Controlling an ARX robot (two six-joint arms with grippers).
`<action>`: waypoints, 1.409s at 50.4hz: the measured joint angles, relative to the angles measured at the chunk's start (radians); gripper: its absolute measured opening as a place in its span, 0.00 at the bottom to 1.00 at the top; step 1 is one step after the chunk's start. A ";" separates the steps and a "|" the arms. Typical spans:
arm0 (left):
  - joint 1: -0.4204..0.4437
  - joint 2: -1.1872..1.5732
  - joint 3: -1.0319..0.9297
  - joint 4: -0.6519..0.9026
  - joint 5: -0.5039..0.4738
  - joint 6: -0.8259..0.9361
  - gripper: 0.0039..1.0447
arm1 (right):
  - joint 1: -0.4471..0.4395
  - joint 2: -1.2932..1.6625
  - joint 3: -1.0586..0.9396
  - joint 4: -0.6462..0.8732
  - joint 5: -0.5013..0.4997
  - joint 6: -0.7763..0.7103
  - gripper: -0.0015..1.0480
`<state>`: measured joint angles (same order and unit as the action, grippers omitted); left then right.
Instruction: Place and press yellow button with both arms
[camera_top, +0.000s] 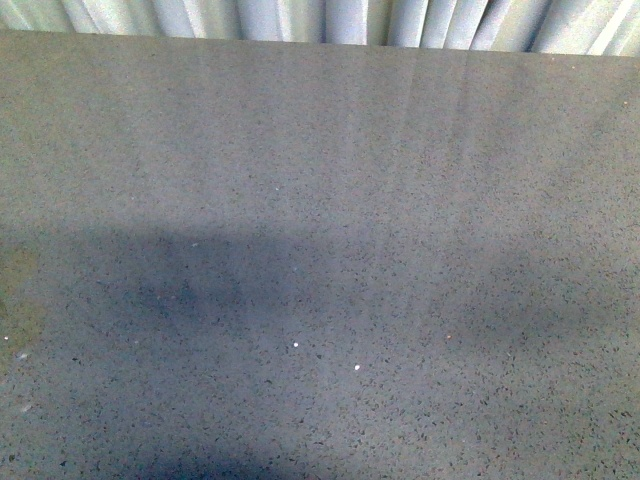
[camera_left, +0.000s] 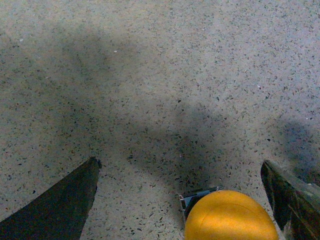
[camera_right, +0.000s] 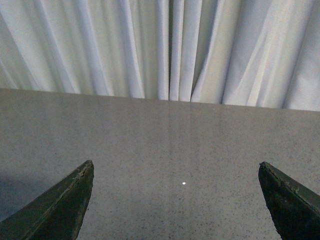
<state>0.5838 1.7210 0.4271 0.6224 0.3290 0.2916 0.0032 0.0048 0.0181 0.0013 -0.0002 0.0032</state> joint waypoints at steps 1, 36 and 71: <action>0.000 0.001 0.000 -0.001 0.000 0.000 0.91 | 0.000 0.000 0.000 0.000 0.000 0.000 0.91; -0.025 0.001 -0.008 -0.009 -0.001 0.026 0.36 | 0.000 0.000 0.000 0.000 0.000 0.000 0.91; -0.156 -0.238 0.005 0.014 -0.088 0.106 0.31 | 0.000 0.000 0.000 0.000 0.000 0.000 0.91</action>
<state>0.4278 1.4834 0.4324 0.6361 0.2409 0.3981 0.0032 0.0048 0.0181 0.0013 -0.0002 0.0032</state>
